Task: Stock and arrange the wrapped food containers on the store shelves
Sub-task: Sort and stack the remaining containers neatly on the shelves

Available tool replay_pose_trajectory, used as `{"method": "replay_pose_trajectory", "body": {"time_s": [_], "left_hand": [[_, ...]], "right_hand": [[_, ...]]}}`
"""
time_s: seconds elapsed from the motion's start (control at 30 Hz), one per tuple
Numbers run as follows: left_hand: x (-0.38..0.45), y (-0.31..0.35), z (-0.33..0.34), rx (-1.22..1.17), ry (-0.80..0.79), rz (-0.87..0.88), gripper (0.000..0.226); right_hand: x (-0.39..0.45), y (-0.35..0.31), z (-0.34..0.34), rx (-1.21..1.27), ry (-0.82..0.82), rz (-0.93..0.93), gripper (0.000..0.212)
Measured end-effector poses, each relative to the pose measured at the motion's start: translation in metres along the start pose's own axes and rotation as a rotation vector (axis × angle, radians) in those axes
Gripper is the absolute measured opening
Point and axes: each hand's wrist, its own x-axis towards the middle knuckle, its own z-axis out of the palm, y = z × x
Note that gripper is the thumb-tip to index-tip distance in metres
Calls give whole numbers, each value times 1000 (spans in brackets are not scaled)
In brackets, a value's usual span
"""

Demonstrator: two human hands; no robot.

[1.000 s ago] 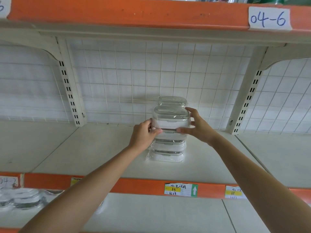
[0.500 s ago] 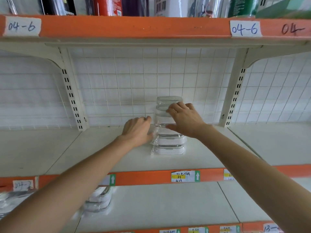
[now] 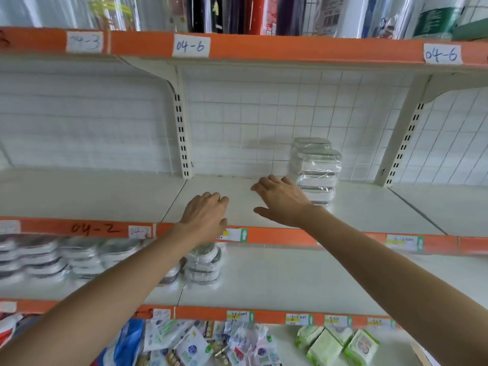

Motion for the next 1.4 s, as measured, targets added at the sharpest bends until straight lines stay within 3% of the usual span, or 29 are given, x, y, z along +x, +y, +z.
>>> {"method": "replay_pose_trajectory", "body": {"time_s": [0.37,0.57,0.73,1.07,1.27,1.4], "left_hand": [[-141,-57,27,-29,-118,-118,38],[-163,-47,62,-96,-244,-141,33],[-167,-40,109,-132,-262,-165,40],[-133,-61,231,-134,-216,-210,32],[-114,-69,302,-144,-49,-263,33],[-106,-75,326,-179,63,-259,29]], "right_hand": [[-28,-129,38,147,-167,-115,52],[-46,-149,77,244,-341,-113,57],[-36,-159,124,301,-372,-104,62],[23,-165,256,396,-257,33,72],[84,-156,318,442,-113,160,96],[122,-158,345,469,-117,216,110]]}}
